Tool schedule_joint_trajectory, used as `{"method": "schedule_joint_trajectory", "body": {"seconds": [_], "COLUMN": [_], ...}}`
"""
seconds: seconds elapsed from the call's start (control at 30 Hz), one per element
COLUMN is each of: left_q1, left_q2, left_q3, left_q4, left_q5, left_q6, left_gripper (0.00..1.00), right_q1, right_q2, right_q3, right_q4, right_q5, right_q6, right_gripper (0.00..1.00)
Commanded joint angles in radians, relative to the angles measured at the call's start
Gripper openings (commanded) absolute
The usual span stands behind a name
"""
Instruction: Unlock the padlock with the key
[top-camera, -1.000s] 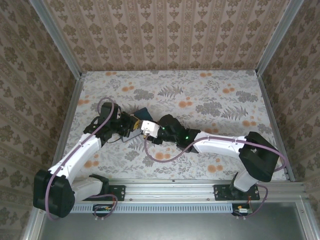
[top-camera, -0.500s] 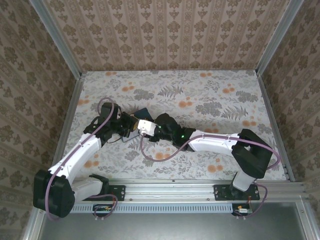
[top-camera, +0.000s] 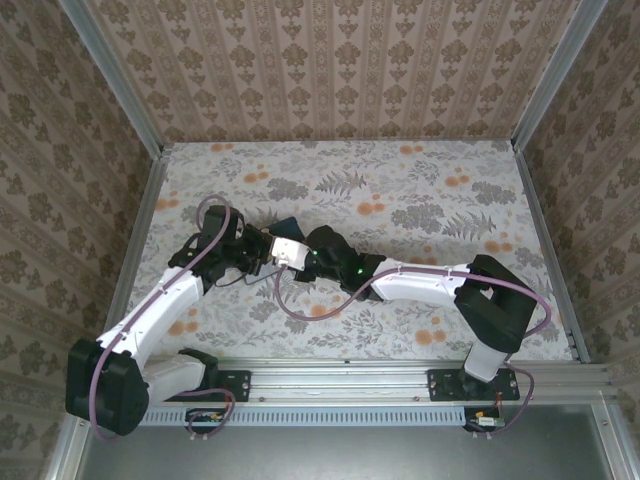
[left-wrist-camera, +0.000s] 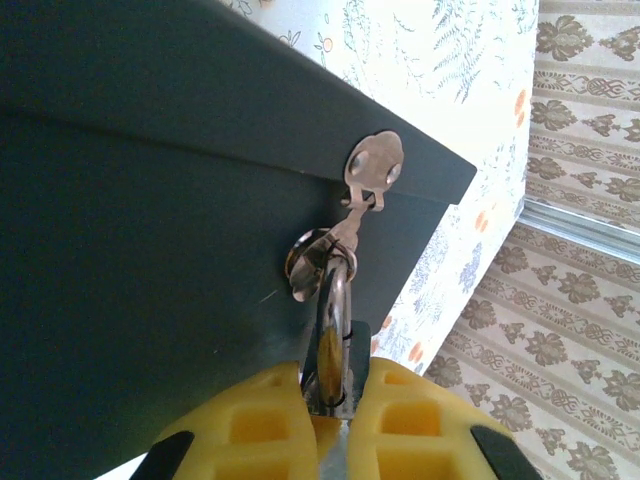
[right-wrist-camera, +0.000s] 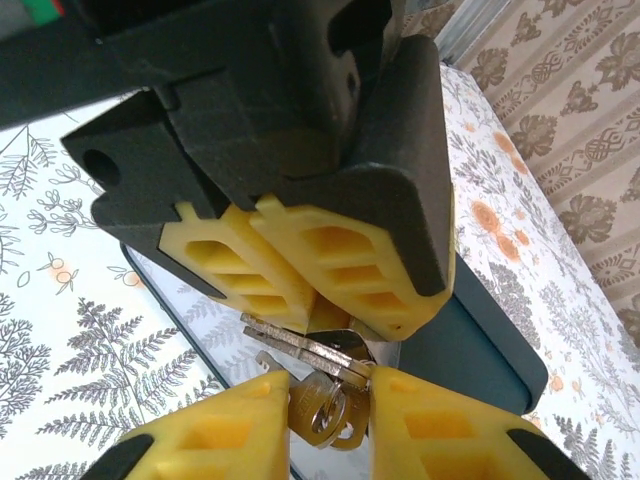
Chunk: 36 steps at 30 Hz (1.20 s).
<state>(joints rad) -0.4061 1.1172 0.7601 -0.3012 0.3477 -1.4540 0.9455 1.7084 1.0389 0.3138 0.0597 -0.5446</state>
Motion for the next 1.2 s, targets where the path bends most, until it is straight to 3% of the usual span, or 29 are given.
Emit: {"method": "schedule_joint_trajectory", "body": {"seconds": [0.0,0.13,0.37,0.9,0.97,1.17], "left_q1": [-0.013,-0.014,-0.034,-0.042,-0.079,-0.099], "left_q2": [-0.026,-0.030,-0.004,0.001,0.007,0.044], "left_q3": [0.042,0.031,0.037,0.000,0.011,0.025], "left_q4": [0.037,0.068,0.120,0.192,0.188,0.209], "left_q5": [0.022,0.003,-0.010,-0.034,-0.048,-0.045], "left_q6": [0.007,-0.017,-0.053,-0.097,-0.095,-0.093], "left_gripper": [0.00,0.00,0.00,0.00,0.00,0.00], "right_q1": [0.003,0.004,0.007,-0.005,-0.005,-0.010], "right_q2": [0.011,0.007,-0.004,-0.006,0.000,-0.013], "right_q3": [0.038,0.042,0.012,-0.047,-0.052,-0.027], "right_q4": [-0.003,0.010,0.155,0.223,0.230,0.168], "right_q5": [0.045,0.084,0.142,0.188,0.181,0.134], "right_q6": [0.047,0.212,0.734,1.755,1.872,2.008], "right_gripper": [0.19,0.11,0.00,0.00,0.00,0.00]}}
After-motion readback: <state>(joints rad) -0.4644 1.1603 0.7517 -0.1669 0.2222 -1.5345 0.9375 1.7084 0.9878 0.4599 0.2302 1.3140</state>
